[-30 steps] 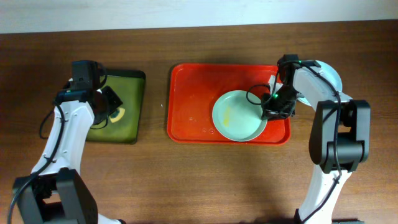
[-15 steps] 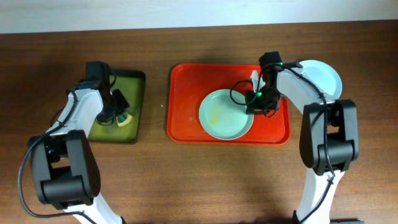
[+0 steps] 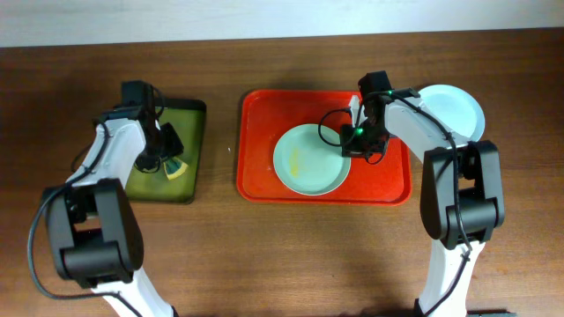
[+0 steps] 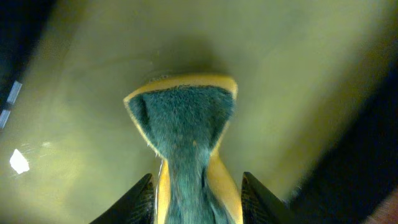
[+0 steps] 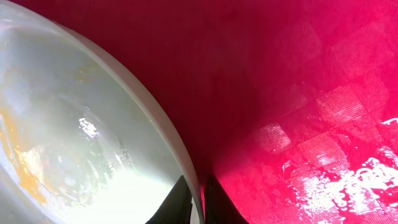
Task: Clean dirty plates on tray and stack at the side
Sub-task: 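Grasp the light green plate rim with the right gripper and pull it, then scrub the light green plate with the sponge in the left gripper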
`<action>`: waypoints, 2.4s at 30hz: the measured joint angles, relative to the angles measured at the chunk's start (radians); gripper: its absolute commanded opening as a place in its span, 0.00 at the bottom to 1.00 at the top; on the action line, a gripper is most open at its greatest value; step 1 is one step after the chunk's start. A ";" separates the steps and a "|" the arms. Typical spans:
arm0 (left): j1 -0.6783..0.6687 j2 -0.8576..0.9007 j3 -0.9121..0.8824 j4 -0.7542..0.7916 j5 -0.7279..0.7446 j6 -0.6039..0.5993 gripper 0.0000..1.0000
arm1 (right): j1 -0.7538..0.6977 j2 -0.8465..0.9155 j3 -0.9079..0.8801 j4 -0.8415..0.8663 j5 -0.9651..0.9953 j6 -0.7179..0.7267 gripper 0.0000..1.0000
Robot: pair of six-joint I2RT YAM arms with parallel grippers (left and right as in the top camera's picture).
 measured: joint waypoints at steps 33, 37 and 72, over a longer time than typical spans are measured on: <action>-0.568 -0.079 0.006 0.235 0.133 -0.227 0.00 | 0.044 0.000 -0.002 0.046 -0.025 0.038 0.05; -0.630 0.034 0.006 0.278 0.103 -0.232 0.00 | 0.044 0.000 -0.002 0.046 -0.025 0.041 0.05; -0.141 -0.215 -0.002 0.073 -0.130 -0.164 0.00 | 0.046 0.000 -0.002 0.037 -0.029 0.051 0.04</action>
